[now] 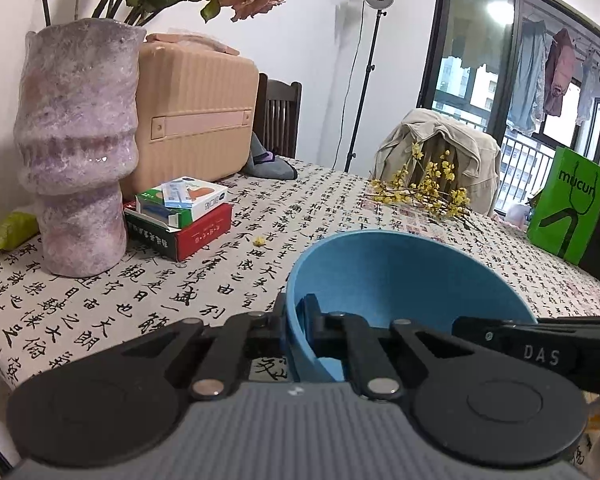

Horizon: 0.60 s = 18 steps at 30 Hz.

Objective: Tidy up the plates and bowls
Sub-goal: 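Carry the blue bowl toward the pink vase and suitcase with both grippers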

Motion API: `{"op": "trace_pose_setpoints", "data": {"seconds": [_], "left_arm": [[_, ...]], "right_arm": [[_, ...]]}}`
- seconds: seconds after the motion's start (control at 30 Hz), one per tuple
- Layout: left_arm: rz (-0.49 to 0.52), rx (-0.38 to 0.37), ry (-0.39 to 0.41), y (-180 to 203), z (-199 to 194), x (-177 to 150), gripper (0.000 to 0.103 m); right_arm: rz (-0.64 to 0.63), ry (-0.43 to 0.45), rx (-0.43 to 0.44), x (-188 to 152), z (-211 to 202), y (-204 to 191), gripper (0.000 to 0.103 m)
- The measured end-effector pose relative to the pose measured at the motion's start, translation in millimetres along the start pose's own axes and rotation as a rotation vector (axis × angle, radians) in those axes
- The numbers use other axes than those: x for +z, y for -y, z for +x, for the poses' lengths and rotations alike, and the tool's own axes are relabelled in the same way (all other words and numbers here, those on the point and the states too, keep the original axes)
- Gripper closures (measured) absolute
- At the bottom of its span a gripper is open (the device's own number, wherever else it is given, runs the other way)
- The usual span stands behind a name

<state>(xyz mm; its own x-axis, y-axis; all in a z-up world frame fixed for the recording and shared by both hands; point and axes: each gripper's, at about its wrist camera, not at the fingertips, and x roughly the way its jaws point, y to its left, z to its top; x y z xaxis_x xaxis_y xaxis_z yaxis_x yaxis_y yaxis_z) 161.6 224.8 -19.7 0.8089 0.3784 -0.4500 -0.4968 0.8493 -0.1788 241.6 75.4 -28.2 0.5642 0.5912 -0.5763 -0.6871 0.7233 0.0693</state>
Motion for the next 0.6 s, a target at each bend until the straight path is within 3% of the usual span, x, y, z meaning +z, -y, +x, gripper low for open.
{"op": "trace_pose_setpoints", "data": {"seconds": [0.6], "left_arm": [[0.001, -0.007, 0.0, -0.6, 3.1, 0.5, 0.094]], "right_arm": [[0.02, 0.033, 0.024, 4.1, -6.3, 4.7, 0.089]]}}
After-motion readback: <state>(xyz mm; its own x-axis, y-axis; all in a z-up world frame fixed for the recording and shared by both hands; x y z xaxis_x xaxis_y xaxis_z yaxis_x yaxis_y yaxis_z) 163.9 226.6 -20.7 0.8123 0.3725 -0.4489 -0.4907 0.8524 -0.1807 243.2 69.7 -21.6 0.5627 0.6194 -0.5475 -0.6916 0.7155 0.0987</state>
